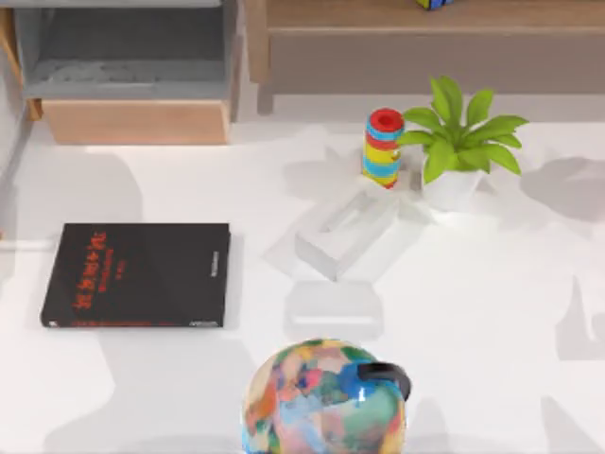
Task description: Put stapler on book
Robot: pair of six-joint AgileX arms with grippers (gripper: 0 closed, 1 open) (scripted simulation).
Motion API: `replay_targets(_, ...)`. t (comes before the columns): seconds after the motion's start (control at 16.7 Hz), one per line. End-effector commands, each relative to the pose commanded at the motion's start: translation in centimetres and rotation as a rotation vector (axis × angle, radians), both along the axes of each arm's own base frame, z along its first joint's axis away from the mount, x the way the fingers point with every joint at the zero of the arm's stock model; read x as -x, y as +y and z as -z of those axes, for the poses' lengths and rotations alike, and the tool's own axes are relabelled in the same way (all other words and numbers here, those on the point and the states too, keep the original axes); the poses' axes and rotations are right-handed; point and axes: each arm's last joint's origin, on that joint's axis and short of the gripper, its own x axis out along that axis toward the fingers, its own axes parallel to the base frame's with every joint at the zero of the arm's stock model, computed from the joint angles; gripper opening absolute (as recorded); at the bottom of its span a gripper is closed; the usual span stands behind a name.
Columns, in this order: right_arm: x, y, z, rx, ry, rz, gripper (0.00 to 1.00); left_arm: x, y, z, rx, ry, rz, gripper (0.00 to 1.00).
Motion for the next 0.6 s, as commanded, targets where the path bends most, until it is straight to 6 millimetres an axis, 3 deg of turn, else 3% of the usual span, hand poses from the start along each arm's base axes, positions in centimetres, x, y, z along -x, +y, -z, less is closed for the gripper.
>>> replay_targets(0.42,0.00,0.00,0.00,0.000,0.000,0.000,1.00,0.00,0.00,0.00,0.000,0.000,0.000,0.02)
replay_targets(0.6,0.00,0.00,0.00,0.000,0.000,0.000,1.00,0.00,0.00,0.00,0.000,0.000,0.000,0.00)
